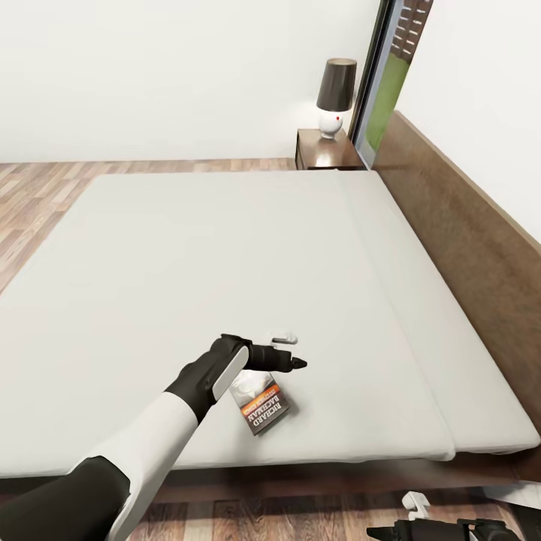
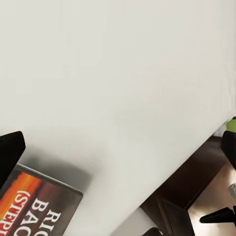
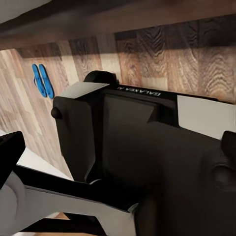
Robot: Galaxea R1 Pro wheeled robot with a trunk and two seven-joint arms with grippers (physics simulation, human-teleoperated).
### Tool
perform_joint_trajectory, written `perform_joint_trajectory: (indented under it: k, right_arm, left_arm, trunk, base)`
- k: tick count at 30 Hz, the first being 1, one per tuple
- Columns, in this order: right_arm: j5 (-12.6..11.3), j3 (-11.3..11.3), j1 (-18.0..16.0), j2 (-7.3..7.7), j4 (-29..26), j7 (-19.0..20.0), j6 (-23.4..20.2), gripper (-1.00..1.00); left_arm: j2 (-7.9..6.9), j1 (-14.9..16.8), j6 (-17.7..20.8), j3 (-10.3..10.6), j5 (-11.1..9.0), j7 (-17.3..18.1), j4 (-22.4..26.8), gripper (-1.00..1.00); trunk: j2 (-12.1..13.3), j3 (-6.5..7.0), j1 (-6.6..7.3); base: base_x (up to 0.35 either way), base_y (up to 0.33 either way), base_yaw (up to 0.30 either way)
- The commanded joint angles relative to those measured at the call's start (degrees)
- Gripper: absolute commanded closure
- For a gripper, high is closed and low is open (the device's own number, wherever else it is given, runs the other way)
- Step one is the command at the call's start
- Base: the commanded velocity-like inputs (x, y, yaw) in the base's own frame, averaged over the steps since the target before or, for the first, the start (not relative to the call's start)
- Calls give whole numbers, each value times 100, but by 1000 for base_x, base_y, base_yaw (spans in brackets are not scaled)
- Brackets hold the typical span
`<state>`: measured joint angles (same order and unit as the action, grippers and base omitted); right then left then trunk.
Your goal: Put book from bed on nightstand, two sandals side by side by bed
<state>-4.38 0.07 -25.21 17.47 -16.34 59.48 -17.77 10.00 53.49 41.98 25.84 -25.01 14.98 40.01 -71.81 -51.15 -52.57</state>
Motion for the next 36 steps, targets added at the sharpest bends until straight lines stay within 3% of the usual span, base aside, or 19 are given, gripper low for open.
perform_joint_trajectory:
  k: [1,25,32,36]
  right_arm:
    - [-45,2,-1,2,-1,11,-60,-100]
    - [-45,2,-1,2,-1,12,-60,-100]
    - [-45,2,-1,2,-1,11,-60,-100]
    - [-45,2,-1,2,0,11,-60,-100]
  left_arm:
    - [0,3,21,0,5,14,-2,-100]
    - [0,3,21,0,5,14,-10,-100]
    - [0,3,21,0,5,14,-10,-100]
    - [0,3,21,0,5,14,-10,-100]
  trunk:
    - [-44,-22,-23]
    - [-1006,-453,-550]
    - [-1006,-453,-550]
    - [-1167,-525,-638]
  base:
    - [0,0,0]
    - [0,0,0]
    - [0,0,0]
    - [0,0,0]
